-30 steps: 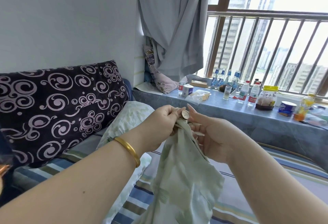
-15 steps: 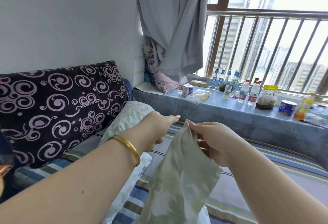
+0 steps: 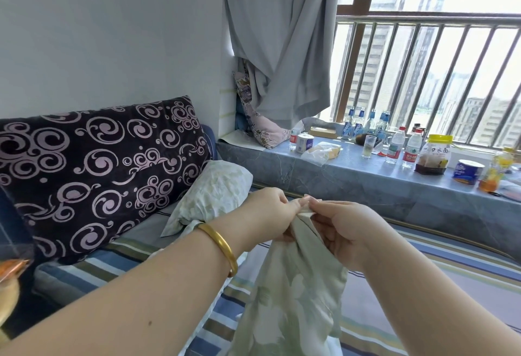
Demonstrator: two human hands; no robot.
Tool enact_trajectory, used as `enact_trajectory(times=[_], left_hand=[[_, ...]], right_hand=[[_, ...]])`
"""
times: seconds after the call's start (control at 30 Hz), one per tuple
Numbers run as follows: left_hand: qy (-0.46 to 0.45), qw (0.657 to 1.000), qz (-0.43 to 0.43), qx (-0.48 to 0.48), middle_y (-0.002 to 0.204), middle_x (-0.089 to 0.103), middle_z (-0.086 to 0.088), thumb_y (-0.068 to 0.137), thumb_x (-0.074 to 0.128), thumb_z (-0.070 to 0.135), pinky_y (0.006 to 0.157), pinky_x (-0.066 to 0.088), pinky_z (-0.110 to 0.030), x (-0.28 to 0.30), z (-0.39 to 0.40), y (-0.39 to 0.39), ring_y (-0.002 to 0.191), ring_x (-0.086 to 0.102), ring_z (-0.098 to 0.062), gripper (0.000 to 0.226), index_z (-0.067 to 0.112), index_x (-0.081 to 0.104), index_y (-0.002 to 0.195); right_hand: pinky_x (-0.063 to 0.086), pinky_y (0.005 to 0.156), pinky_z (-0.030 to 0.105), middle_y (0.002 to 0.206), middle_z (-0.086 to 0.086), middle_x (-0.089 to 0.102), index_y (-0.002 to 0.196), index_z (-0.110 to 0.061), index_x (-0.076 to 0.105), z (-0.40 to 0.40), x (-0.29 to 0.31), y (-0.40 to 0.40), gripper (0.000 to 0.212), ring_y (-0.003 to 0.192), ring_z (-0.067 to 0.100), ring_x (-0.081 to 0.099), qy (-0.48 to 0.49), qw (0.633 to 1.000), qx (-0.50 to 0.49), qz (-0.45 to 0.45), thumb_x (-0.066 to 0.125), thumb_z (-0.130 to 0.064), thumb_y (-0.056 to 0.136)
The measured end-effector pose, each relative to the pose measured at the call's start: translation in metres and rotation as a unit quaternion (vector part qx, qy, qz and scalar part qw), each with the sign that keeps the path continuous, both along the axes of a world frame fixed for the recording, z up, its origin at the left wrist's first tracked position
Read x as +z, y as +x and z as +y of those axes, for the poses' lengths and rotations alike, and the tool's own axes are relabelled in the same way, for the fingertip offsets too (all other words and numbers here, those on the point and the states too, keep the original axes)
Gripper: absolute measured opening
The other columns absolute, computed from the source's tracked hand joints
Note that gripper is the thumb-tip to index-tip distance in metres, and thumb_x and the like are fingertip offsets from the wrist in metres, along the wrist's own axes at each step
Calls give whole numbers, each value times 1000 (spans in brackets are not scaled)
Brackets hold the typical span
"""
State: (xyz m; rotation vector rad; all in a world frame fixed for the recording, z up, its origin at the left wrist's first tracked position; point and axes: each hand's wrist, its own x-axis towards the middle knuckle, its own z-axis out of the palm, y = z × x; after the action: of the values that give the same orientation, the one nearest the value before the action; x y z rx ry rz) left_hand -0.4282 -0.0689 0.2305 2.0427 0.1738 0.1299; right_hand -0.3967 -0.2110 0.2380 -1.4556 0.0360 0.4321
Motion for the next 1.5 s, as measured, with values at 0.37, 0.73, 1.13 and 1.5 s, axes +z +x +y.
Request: enact_trajectory(times=[0.37, 0.73, 1.13, 1.5], left_hand=[[-117, 988, -40, 95, 62, 54, 0, 99, 57, 36, 51, 39, -25, -11, 16, 5, 59, 53, -23, 33, 15, 50, 74], [-110, 986, 121, -24, 59, 54, 0, 99, 54, 27, 45, 42, -19, -13, 15, -9, 44, 47, -9, 23, 15, 59, 80], [-255, 955, 136, -65, 72, 70, -3, 86, 75, 16, 48, 49, -15, -17, 24, -12, 53, 60, -6, 9, 8, 75, 83], [-304, 940, 135, -81, 82, 77, -9, 85, 74, 8, 53, 53, -16, -13, 18, -21, 68, 74, -13, 1, 7, 74, 84]], right_hand=[[45, 61, 29, 76, 4, 71, 90, -17, 62, -3, -8, -12, 23, 59, 17, 64, -27, 999, 10, 17, 50, -31, 103], [51, 57, 30, 74, 10, 65, 79, -17, 59, -3, -19, -11, 24, 57, 21, 58, 62, 998, 9, 1, 57, -31, 99], [57, 53, 27, 94, 19, 75, 104, 4, 74, -15, -21, -14, 20, 66, 22, 70, 54, 992, 109, 20, 68, 1, 85], [45, 37, 18, 52, 0, 67, 74, -11, 64, -11, -15, -13, 17, 37, 10, 59, -31, 997, -17, -66, 78, -11, 83]])
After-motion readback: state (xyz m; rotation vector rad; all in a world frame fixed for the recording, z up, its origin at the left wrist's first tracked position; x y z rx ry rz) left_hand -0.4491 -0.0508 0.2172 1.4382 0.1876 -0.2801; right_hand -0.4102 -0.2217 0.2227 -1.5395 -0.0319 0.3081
